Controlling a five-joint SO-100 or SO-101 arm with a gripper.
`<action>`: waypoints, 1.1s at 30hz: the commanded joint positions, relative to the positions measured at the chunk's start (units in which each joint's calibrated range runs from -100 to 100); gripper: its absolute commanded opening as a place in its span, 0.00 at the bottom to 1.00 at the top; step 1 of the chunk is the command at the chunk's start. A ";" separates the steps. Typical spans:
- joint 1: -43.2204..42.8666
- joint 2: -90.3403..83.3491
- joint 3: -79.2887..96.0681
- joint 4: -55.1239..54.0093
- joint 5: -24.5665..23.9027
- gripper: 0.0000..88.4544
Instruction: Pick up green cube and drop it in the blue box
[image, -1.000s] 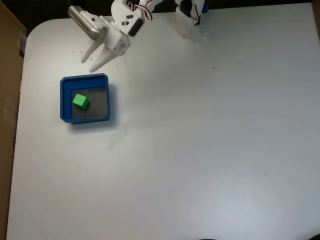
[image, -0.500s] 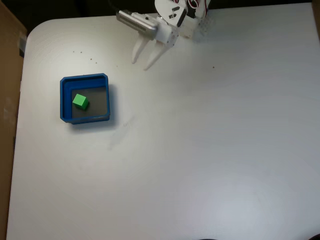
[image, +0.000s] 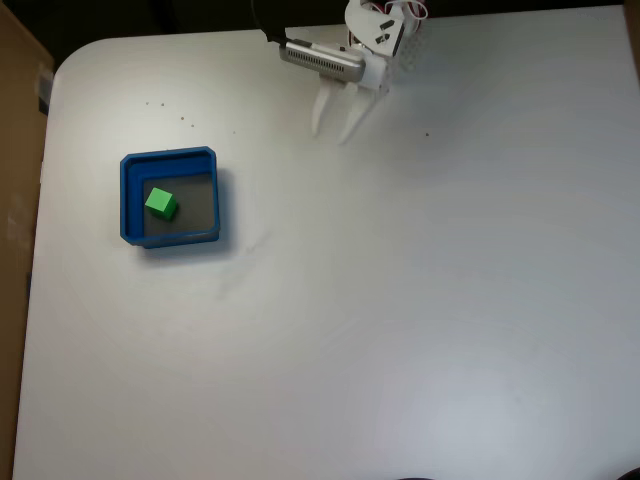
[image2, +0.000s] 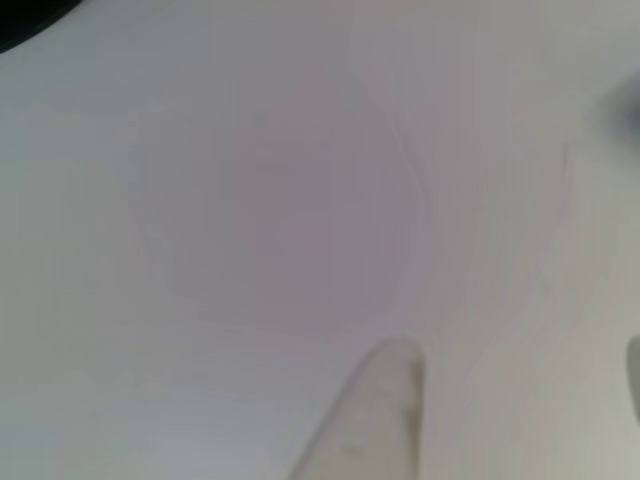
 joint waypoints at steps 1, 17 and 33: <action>-1.90 -7.02 5.19 -1.30 0.29 0.19; -7.90 -19.22 15.66 -0.89 0.29 0.19; -23.80 -19.22 15.66 -0.80 0.24 0.19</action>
